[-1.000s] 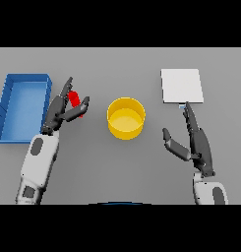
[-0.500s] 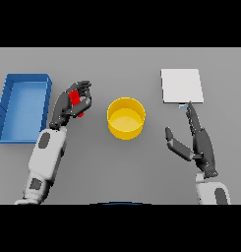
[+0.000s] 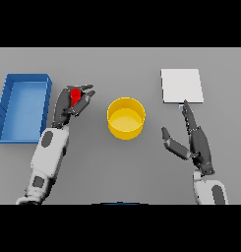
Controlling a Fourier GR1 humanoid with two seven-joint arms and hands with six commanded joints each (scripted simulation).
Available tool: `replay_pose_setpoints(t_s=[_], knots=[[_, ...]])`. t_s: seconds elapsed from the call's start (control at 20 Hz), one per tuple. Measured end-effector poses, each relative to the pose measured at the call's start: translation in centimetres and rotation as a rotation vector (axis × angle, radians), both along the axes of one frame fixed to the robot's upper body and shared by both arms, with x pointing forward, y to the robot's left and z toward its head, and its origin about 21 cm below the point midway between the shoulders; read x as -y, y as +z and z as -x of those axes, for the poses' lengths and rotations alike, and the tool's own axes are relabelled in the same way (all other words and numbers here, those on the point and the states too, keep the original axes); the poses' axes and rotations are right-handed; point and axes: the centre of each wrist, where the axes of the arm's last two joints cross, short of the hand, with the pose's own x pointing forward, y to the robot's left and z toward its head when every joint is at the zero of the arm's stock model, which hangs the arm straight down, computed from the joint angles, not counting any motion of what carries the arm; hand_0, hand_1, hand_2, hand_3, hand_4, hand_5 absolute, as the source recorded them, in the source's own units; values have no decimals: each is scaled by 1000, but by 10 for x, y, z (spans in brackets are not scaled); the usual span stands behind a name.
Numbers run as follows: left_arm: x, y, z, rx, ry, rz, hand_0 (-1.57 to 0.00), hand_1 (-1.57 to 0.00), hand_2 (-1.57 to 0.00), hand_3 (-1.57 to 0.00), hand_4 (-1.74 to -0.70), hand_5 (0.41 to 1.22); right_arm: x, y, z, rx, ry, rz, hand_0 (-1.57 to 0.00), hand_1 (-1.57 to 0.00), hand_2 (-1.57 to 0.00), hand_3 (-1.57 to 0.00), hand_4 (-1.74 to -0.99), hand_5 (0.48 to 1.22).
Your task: Pick up the red beaker and tilt it to pour out 1 green nut into yellow bowl. Pick up the yellow bowl and place it on the metallic measuring scale.
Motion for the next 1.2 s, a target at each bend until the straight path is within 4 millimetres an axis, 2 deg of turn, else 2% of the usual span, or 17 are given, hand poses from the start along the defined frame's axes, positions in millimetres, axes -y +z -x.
replay_pose_setpoints(t_s=[0.05,0.3,0.45,0.55,0.65,0.85,0.95,1.2], knots=[[2,-1,0,5,-8,2,-1495,-1496,-1497,-1497,-1664,1108,-3,-1,0,7,8,1,1,1,1,1,-1274,674],[2,32,-2,111,7,-30,-1546,-1546,-1547,-1547,-1716,1097,-2,1,-2,3,-7,20,1,1,1,1,-1250,672],[7,56,-5,139,-45,-159,-1558,-1558,-1559,-1559,-1728,1113,-4,4,-1,23,-7,39,1,1,1,1,-1247,685],[12,72,-10,147,-125,-330,-1563,-1563,-1563,-1563,-1733,1121,-2,5,-1,23,-18,68,1,1,1,1,-1243,691],[13,78,-9,151,-180,-422,-1563,-1563,-1563,-1563,-1733,1117,-5,4,2,18,-14,60,1,1,1,1,-1243,696],[10,78,-4,151,-222,-488,-1564,-1565,-1565,-1565,-1734,1112,-6,6,11,14,-7,62,1,1,1,1,-1248,711],[15,86,-6,174,-259,-613,-1567,-1567,-1567,-1567,-1737,1112,-1,4,9,-2,-19,65,1,1,1,1,-1254,717],[37,100,-15,274,-385,-1048,-1570,-1570,-1570,-1570,-1740,1166,-7,7,8,28,4,48,1,1,1,1,-1269,722]])
